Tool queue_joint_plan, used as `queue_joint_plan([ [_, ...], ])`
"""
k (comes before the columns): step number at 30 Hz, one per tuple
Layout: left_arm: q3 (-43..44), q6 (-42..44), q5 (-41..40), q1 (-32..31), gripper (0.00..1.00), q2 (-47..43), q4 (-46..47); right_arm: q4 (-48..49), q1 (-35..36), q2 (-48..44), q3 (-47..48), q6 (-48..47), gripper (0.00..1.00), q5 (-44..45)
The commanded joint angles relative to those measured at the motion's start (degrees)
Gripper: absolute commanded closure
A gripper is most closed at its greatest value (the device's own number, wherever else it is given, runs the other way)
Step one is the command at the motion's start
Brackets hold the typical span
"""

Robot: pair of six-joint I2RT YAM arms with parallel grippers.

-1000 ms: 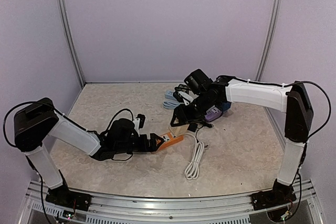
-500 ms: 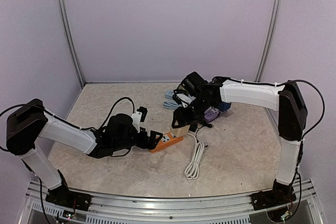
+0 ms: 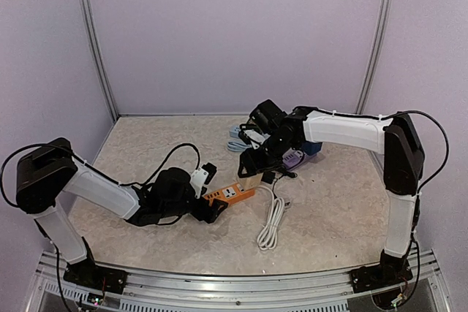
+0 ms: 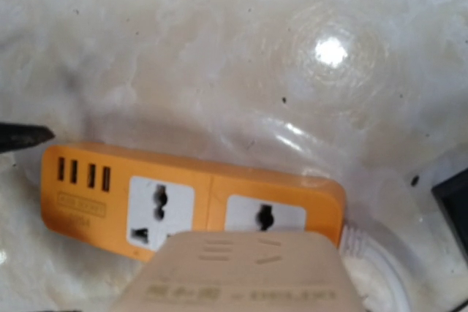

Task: Insert the plug
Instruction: Insert the plug into the socket.

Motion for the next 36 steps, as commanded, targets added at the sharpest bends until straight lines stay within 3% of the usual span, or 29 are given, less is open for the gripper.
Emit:
queue_joint_plan([
  [1,-0.11,3.11,2.49,0.14,0.07,0.34,-1.61,-0.64,0.86,1.43,2.15,-0.71,1.0,1.66],
  [8,0.2,6.64,6.03,2.12,0.07,-0.01,-4.11,-0.5,1.67,1.78,3.3,0.0,1.0,1.85],
  [16,-5.52,9.18,12.42,7.31,0.05,0.94,10.43,-2.22,2.63,3.33,5.37,0.08,1.0,4.7],
  [25,-7.77,12.54,10.62,7.28,0.06,5.36,20.71,-1.67,2.73,3.85,3.54,0.51,1.0,5.38],
  [36,-6.04,12.56,12.53,8.21,0.09,9.35,20.1,-2.44,3.21,4.77,3.09,0.52,1.0,6.22],
])
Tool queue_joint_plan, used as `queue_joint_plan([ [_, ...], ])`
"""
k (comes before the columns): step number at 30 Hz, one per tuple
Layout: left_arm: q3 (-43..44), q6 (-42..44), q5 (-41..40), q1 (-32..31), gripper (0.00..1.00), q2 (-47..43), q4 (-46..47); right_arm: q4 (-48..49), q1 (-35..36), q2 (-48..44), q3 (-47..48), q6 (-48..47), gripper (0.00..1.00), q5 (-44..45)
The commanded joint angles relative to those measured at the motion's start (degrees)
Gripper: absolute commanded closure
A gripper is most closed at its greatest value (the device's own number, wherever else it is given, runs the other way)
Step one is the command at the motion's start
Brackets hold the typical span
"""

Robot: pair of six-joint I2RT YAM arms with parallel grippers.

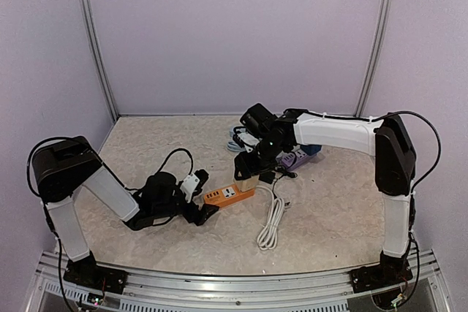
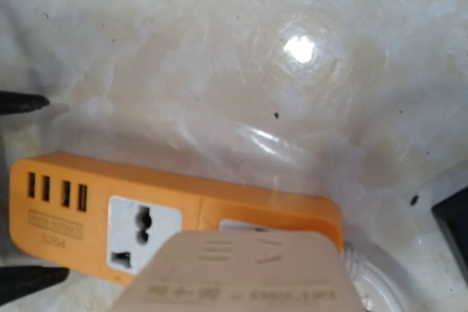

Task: Insert the plug
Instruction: Insert the plug into the socket.

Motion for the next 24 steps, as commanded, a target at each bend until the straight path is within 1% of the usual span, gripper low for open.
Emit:
queue_joint_plan([
  [1,0.97,0.79,1.66,0.37,0.1,1.39,1.09,-0.59,0.86,1.05,-1.01,0.33,1.0,1.2],
  [4,1.04,0.75,1.74,0.24,0.11,1.61,1.15,-0.41,1.28,1.14,-1.64,0.45,1.0,1.64],
  [8,1.21,0.86,2.11,-0.09,0.18,1.62,0.52,-0.03,1.78,1.41,-2.6,0.82,1.0,3.74],
  [12,2.01,0.88,1.17,-1.25,0.27,1.45,-1.82,3.0,2.29,1.4,-4.43,2.67,1.0,4.09],
  [19,2.38,0.45,-8.56,-7.2,0.28,3.12,-1.57,7.21,4.38,2.67,-5.68,6.21,1.0,4.52],
  [24,2.88,-1.23,-9.21,-8.27,0.31,4.4,-2.45,8.26,4.52,3.26,-5.77,7.83,1.0,6.17],
])
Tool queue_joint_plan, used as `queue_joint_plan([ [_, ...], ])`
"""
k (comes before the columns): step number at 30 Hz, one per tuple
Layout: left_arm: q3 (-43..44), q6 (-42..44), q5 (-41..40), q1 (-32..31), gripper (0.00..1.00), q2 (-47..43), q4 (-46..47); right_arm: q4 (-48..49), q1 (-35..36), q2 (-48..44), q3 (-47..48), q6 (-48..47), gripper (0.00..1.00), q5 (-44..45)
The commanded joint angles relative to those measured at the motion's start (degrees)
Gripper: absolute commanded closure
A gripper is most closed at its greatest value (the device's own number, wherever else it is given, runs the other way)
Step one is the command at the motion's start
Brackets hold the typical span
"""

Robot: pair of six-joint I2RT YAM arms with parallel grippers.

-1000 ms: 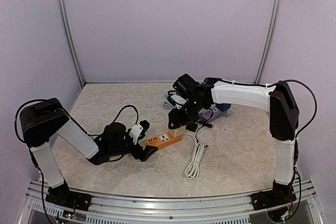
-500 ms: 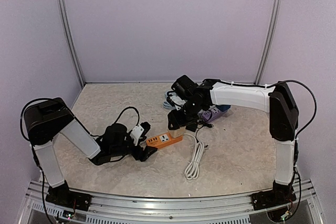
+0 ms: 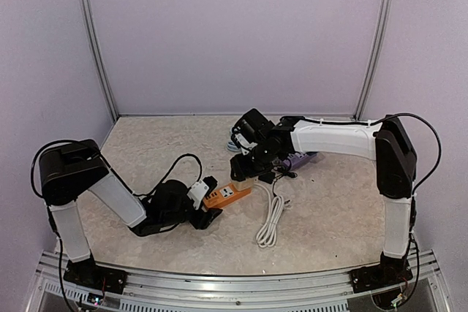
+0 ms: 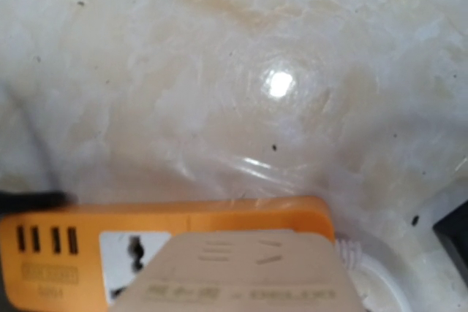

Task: Insert the plug
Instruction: Insert the plug into the socket.

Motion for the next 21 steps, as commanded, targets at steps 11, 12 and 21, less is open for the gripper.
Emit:
queue_joint_plan([
  [11,1.35,-1.8,-0.86,-2.02,0.36,2.22,-1.39,-0.54,2.72,5.93,-3.92,-0.47,1.0,1.15],
  [12,1.42,-1.78,-0.93,-1.98,0.36,2.23,-1.45,-0.35,2.71,5.74,-4.39,-0.49,1.0,1.48],
  [21,1.7,-1.83,-1.46,-2.06,0.35,1.62,-2.09,-0.36,2.7,6.56,-3.42,-0.72,1.0,1.33],
])
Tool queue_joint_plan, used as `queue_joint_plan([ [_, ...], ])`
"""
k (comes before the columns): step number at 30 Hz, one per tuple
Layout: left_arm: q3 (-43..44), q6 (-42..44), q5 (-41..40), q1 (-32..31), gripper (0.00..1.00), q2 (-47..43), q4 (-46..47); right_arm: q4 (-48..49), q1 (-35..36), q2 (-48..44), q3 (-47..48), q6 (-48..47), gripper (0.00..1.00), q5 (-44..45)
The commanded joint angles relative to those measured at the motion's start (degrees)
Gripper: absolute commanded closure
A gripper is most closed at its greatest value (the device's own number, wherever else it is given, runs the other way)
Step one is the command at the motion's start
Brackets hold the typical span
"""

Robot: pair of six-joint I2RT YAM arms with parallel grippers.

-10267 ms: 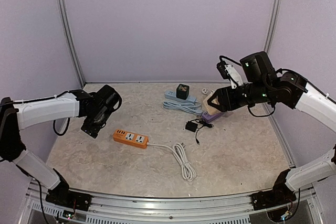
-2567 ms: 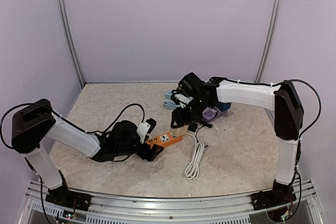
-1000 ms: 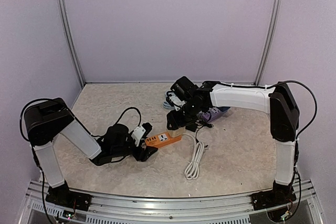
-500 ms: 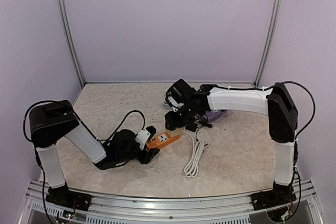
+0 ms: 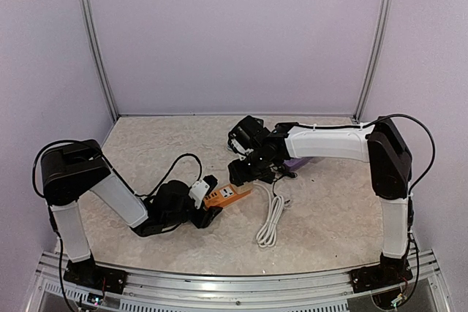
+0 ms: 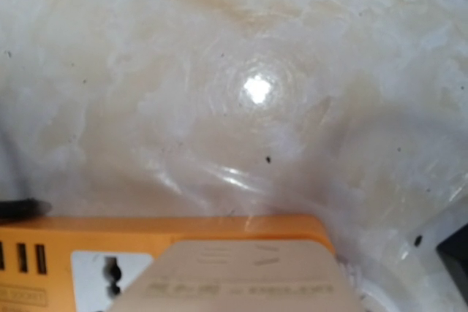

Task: Insert the plug
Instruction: Insert the plug into the socket.

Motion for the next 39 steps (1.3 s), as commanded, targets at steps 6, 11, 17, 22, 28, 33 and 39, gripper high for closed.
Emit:
queue_joint_plan([
  [6,1.19,-1.53,1.14,-1.09,0.35,0.8,-2.41,-1.88,1.45,5.7,-3.67,0.84,1.0,-2.74],
  [11,1.29,-1.85,0.68,-1.13,0.35,0.76,-2.59,-0.82,1.52,6.87,-5.24,0.85,1.0,-2.79],
  [17,1.27,-2.11,0.53,-1.17,0.35,0.76,-2.64,-1.1,1.62,8.63,-5.63,0.16,1.0,-4.3],
  [22,1.17,-2.21,-0.03,-1.17,0.35,0.29,-2.5,-1.28,1.7,8.96,-5.76,-0.12,1.0,-4.07],
  [28,1.29,-2.79,-0.85,-1.16,0.35,-0.5,-3.12,-2.95,1.81,10.34,-4.86,-0.94,1.0,-3.55],
  [33,1.16,-3.44,-1.55,-1.48,0.36,-0.8,-3.25,-4.1,1.85,11.54,-4.16,-1.45,1.0,-3.31],
  [39,1.18,-3.44,-2.28,-1.68,0.39,-1.02,-3.36,-6.69,3.35,14.82,-1.21,-1.81,1.0,0.43],
])
